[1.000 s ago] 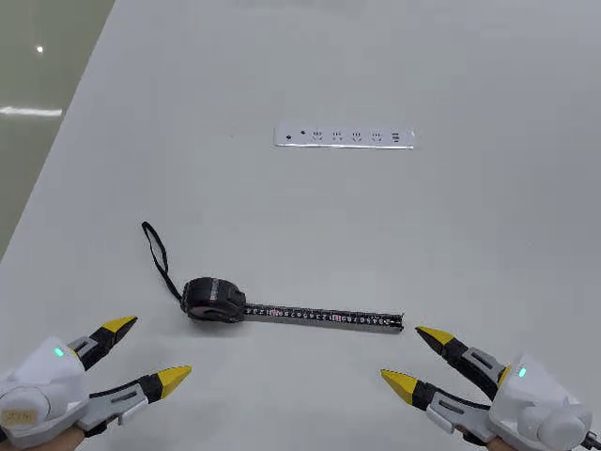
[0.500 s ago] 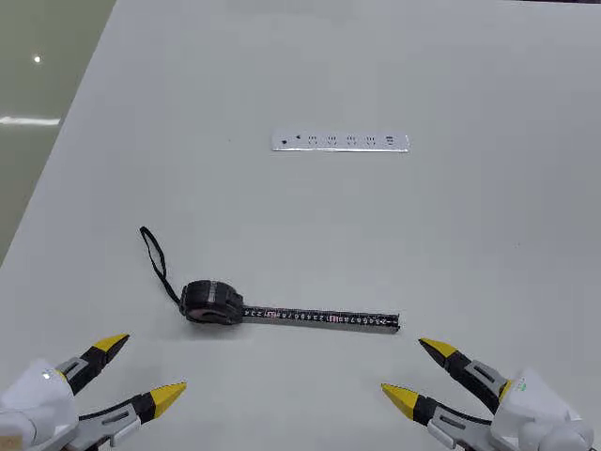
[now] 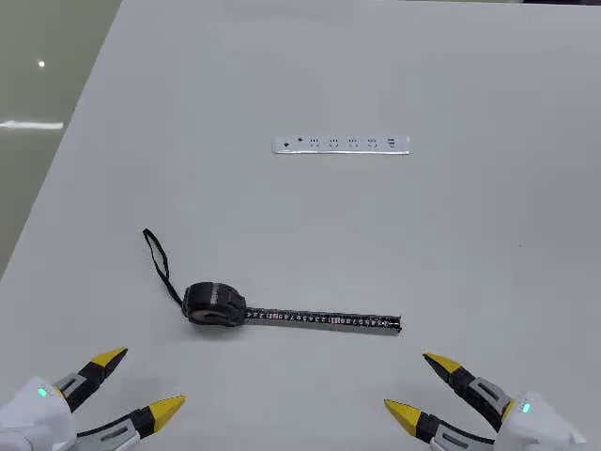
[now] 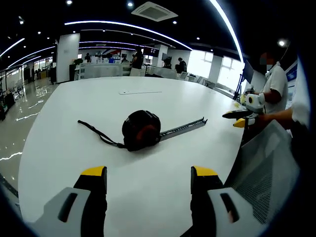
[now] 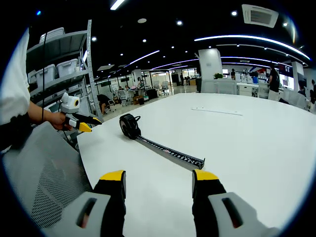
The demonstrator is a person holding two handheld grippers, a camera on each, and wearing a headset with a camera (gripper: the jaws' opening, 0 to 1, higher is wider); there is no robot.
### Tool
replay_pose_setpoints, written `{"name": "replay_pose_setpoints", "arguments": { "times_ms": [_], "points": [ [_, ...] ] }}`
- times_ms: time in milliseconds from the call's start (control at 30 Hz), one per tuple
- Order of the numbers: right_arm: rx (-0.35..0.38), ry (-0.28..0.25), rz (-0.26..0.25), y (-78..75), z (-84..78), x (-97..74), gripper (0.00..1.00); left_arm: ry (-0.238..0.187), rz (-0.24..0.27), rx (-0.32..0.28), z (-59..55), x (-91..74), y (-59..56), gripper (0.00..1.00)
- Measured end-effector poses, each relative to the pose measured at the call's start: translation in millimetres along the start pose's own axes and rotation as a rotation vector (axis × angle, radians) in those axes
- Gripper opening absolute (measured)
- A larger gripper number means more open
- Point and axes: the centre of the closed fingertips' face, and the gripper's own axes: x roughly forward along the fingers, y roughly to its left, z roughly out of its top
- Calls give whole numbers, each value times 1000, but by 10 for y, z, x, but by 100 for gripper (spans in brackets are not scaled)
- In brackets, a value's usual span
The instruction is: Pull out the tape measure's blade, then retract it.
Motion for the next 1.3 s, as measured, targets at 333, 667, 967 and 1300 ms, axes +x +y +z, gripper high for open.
{"name": "replay_pose_setpoints", "arguments": {
  "times_ms": [333,667,967,1300],
  "points": [
    [7,6,3,4,-16,1,54,13,-2,7,-9,7,-26,67],
    [8,11,4,3,-39,6,53,15,0,5,6,13,-15,66],
    [4,11,8,12,-38,15,53,17,0,11,1,26,-16,66],
    [6,7,13,27,-31,33,53,15,10,-3,60,56,4,65]
  ]
}}
